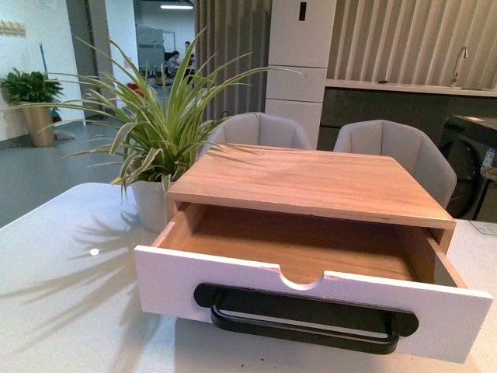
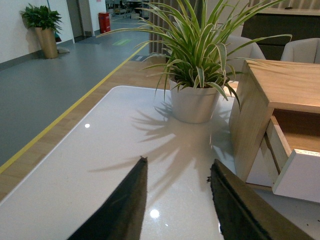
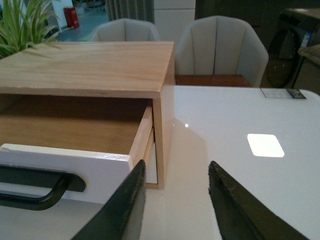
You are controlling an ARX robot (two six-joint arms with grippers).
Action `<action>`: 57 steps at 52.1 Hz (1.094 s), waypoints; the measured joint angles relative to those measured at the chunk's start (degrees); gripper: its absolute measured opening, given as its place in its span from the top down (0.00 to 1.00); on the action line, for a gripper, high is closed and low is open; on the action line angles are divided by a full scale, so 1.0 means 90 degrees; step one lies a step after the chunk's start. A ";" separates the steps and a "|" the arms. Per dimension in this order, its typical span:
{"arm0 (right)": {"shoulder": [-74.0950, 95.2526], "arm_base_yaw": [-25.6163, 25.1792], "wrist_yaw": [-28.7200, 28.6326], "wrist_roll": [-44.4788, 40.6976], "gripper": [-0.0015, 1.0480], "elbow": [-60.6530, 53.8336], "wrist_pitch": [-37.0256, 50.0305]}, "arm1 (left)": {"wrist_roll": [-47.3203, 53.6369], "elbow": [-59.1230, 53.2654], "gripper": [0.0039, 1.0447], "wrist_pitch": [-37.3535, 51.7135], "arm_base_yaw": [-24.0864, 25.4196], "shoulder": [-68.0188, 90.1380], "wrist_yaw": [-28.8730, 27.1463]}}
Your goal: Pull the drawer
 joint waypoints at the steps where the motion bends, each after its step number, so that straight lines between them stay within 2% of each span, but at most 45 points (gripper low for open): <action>1: -0.0024 -0.0029 -0.0017 0.0000 0.70 -0.0066 0.0107 | 0.0005 -0.0029 0.71 -0.0039 0.0000 -0.0068 0.0000; 8: -0.0437 -0.0209 -0.0189 -0.0002 0.91 -0.0253 -0.0238 | 0.0010 -0.0180 0.93 -0.0328 0.0000 -0.0515 0.0000; 11: -0.0712 -0.0447 -0.0568 -0.0029 0.98 -0.0260 -0.0466 | 0.0012 -0.0238 0.97 -0.0447 0.0000 -0.0680 0.0000; 13: -0.0925 -0.0648 -0.0770 -0.0027 0.98 -0.0260 -0.0634 | 0.0019 -0.0272 0.97 -0.0544 0.0000 -0.0811 0.0000; 18: -0.1336 -0.0831 -0.0787 -0.0022 0.98 -0.0260 -0.0993 | 0.0022 -0.0352 0.97 -0.0719 0.0000 -0.1086 0.0000; 23: -0.1659 -0.0840 -0.0811 -0.0022 0.98 -0.0260 -0.1314 | 0.0029 -0.0542 0.97 -0.0580 0.0000 -0.1190 0.0000; 57: -0.3696 -0.0848 -0.0811 -0.0022 0.98 -0.0262 -0.3274 | 0.0032 -0.0542 0.97 -0.2414 0.0000 -0.3077 0.0000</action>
